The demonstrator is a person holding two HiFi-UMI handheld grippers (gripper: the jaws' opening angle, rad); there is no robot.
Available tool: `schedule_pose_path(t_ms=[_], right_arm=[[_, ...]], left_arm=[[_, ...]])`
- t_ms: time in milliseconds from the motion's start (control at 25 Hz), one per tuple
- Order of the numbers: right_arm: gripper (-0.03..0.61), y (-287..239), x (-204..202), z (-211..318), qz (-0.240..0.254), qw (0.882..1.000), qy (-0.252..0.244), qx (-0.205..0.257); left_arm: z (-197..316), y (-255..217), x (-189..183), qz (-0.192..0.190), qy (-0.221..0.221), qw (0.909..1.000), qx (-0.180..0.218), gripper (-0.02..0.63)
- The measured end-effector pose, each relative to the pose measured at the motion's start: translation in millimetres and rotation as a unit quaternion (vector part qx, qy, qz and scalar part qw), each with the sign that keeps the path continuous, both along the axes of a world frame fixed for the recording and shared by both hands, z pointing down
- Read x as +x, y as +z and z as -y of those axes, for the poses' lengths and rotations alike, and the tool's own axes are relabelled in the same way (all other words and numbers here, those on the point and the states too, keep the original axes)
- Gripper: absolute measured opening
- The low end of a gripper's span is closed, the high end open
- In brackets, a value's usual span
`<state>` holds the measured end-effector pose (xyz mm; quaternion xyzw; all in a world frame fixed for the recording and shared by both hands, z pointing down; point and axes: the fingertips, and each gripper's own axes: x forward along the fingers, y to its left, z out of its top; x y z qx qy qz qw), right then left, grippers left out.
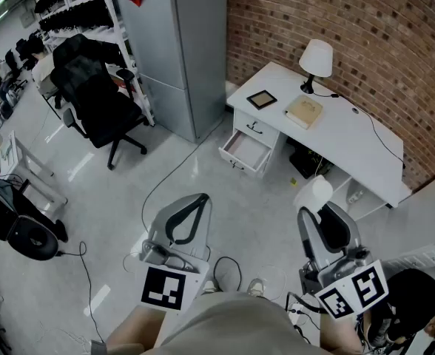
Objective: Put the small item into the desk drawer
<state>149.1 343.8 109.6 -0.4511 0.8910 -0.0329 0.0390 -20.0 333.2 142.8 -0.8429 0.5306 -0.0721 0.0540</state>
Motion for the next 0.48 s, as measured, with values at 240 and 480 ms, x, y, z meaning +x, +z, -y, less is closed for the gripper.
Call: schedule_pose_path(t_ms=[240,480], right_arm=[[0.123,-6.3,-7.7,9.3,0.003,1.000,-0.007,-0.003],[0.123,-2.0,-26.0,13.5,0.004,1.000,-0.007,-0.013]], left_arm=[[9.5,-6.6,-5.1,0.002,0.003,1.0000,-0.001,0.003],[12.2,-5.3,-22.8,0.001,0.005,1.0000,-0.003,0.003]])
